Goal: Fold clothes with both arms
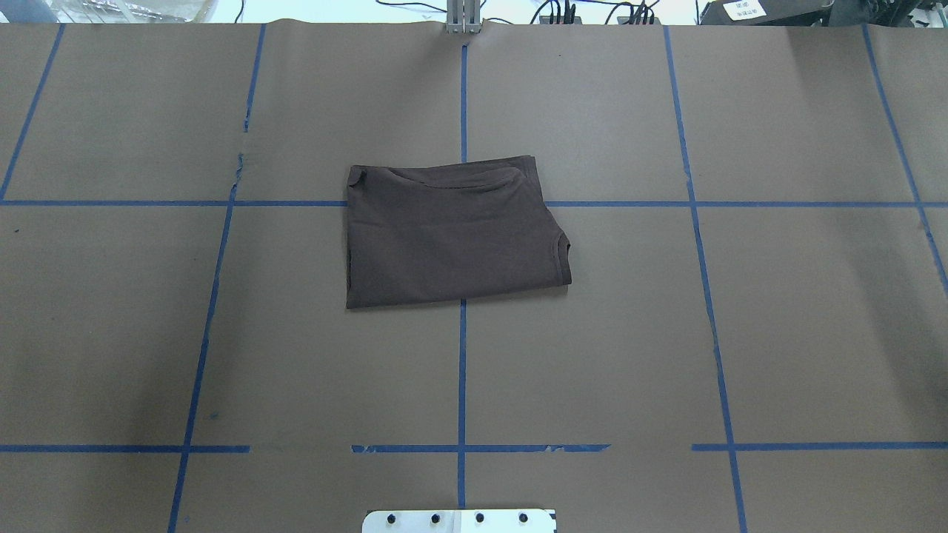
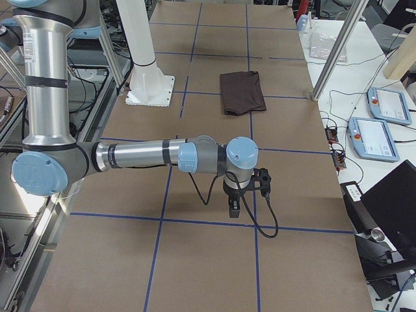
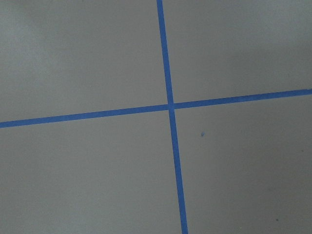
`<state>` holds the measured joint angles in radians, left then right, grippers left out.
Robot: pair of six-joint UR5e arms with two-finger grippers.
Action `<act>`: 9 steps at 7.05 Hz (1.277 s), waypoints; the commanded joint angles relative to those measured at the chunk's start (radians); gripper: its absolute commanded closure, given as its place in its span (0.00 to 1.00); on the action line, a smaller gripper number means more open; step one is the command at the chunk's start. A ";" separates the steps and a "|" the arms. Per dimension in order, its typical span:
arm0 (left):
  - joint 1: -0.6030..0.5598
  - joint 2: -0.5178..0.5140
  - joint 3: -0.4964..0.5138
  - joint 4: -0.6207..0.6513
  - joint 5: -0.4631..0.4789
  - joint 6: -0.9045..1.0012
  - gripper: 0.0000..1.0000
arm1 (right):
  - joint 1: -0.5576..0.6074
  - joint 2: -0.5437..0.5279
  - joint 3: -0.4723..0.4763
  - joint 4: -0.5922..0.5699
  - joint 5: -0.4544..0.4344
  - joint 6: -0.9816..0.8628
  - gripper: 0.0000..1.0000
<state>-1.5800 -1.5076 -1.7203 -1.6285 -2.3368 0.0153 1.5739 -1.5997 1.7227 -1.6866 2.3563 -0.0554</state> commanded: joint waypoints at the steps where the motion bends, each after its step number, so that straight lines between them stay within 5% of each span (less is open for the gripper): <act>1: 0.000 0.000 0.001 -0.001 0.001 0.000 0.00 | 0.000 0.003 -0.006 0.033 0.000 0.000 0.00; 9: 0.000 -0.005 0.001 -0.001 0.002 -0.006 0.00 | 0.000 0.006 -0.002 0.036 0.001 0.048 0.00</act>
<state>-1.5800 -1.5125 -1.7196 -1.6291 -2.3347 0.0139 1.5739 -1.5944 1.7200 -1.6517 2.3577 -0.0213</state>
